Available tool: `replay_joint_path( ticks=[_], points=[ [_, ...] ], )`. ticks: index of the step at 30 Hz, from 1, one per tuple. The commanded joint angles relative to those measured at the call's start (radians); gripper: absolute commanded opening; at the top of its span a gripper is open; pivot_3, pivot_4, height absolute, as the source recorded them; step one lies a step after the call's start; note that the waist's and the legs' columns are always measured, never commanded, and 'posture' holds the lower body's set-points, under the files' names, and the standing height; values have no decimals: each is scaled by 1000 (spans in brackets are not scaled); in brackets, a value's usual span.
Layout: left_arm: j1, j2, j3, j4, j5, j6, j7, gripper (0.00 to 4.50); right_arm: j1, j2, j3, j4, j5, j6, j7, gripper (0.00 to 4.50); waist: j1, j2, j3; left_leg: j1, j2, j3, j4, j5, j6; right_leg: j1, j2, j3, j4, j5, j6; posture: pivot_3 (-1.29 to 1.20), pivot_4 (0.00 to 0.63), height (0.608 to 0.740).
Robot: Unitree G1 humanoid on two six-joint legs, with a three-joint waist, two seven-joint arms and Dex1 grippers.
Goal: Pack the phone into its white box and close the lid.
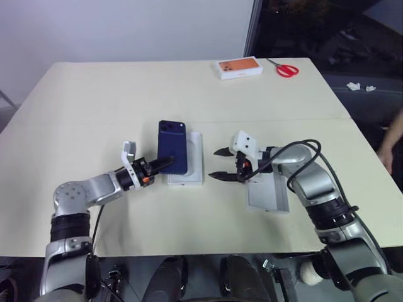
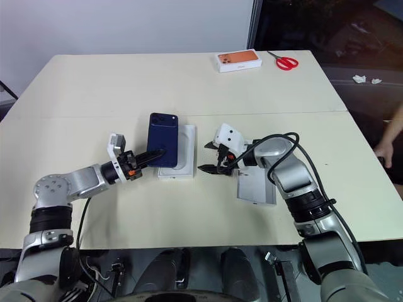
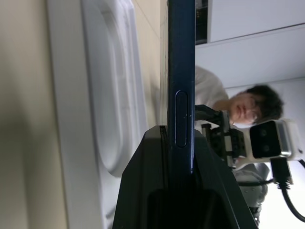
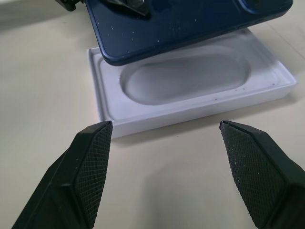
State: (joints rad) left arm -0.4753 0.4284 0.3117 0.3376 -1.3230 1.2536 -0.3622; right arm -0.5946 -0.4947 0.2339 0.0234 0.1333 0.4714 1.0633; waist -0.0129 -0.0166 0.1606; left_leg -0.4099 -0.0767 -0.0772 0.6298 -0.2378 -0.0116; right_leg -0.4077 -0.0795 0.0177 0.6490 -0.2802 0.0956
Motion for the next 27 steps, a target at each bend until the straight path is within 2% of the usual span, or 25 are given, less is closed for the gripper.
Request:
replay_joint_path(
  ticks=[1, 7, 8, 27],
  points=[
    [-32, -13, -7, -2, 38, -1, -62, 1264, -6, -2, -14, -25, 11, -23, -17, 3822, 0, 0, 0, 0, 0, 0, 0, 0, 0, 0, 0, 0, 0, 0, 0, 0, 150, 740],
    [-41, -18, 6, -4, 70, 23, -91, 4302, -7, 2, -3, -16, 5, -35, -31, 3822, 2, 0, 0, 0, 0, 0, 1, 0, 0, 0, 0, 0, 0, 0, 0, 0, 150, 740],
    [-42, -16, 8, -8, 73, 29, -94, 4458, -10, 3, -2, -12, 5, -37, -33, 3822, 1, 0, 0, 0, 0, 0, 1, 0, 0, 1, 0, 0, 0, 0, 0, 0, 150, 740],
    [25, 42, 112, -227, 36, 114, -29, 4458, -34, 15, 22, 30, 3, -72, -33, 3822, 0, 0, 0, 0, 0, 0, 0, 0, 0, 0, 0, 0, 0, 0, 0, 0, 150, 740]
  ],
)
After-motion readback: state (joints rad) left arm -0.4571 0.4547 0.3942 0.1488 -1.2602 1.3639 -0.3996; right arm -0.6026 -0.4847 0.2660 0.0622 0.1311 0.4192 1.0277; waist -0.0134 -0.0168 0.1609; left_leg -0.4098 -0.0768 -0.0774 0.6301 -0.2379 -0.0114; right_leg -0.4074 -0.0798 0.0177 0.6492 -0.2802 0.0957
